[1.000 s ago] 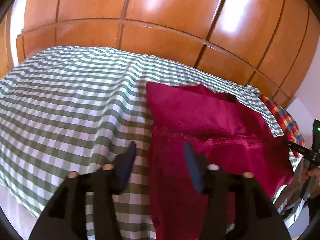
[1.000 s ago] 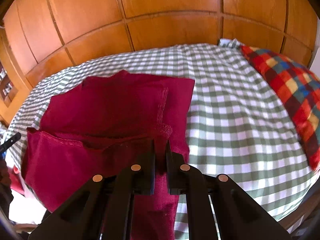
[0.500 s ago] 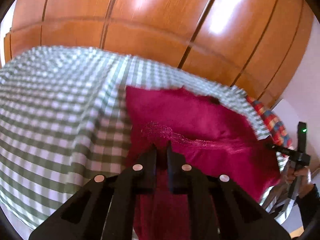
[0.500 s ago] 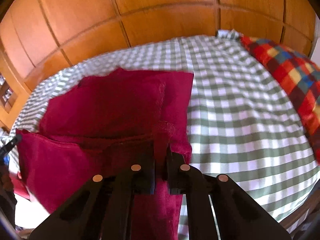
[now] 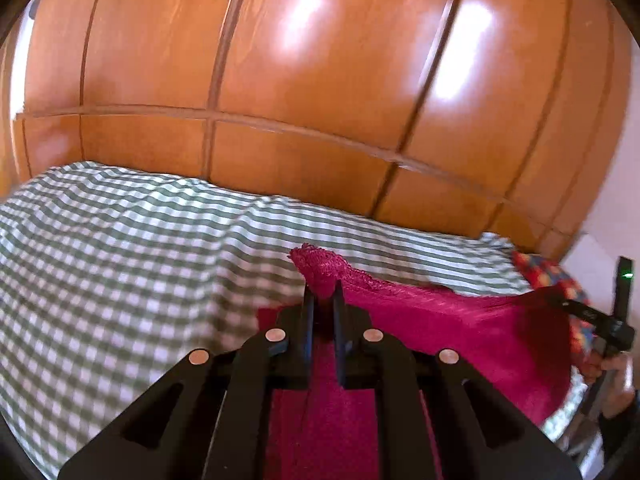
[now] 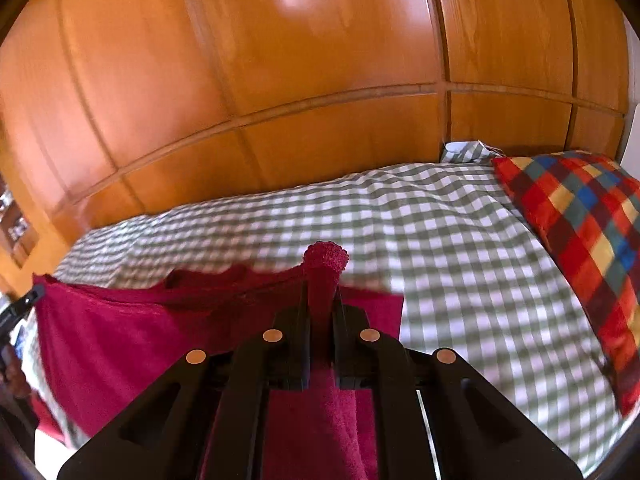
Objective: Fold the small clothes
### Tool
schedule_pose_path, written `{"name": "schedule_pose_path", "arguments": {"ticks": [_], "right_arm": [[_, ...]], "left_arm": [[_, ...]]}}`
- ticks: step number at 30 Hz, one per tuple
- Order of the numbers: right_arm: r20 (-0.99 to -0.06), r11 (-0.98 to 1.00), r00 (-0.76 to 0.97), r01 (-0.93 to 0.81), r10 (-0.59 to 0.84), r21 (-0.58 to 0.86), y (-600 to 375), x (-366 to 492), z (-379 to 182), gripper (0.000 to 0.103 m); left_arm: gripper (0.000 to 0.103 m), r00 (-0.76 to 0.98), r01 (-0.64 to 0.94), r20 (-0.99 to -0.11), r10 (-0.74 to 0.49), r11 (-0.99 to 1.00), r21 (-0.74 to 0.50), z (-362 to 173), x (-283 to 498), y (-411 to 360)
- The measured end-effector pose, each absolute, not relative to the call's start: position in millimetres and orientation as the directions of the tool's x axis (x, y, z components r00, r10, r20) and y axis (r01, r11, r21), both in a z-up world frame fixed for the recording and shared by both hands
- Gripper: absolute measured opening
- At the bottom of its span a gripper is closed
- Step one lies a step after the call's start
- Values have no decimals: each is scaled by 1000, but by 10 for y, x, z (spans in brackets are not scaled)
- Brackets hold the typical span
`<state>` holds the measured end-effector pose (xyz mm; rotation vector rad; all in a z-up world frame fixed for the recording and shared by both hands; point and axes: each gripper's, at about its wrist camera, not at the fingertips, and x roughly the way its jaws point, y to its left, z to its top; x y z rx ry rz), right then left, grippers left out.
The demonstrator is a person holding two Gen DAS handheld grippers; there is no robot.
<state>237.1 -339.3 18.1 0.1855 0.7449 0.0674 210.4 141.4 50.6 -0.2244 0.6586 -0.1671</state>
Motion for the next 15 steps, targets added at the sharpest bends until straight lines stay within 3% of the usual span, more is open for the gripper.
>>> {"name": "schedule_pose_path", "arguments": {"ticks": [7,10,12,13,14,15], "right_arm": [[-819,986,571,94,59,136,-3365,3045,-662,7],[-821,984,567,97,68,149,-3388,3059,-755,7],[-820,982,567,89,86,164,-3422,3024,-696,15],[-817,983,571,83,87,162,-3448,2967,-638,30],[-810,983,579,74,95,168,-3475,2908,-583,51],[-797,982,594,63,107,179,-3516,2816,-522,59]], "left_arm": [[7,651,-58,-757,-54,991,-121,-204,2905,1210],[10,575,-93,-818,17,995,-45,-537,3068,1136],[13,583,-83,-812,30,996,-23,-529,3028,1095],[16,600,-75,-800,30,997,-19,-485,2990,1090],[17,612,-69,-791,26,997,-20,-424,2921,1109],[18,622,-62,-783,13,998,-33,-367,2852,1140]]}}
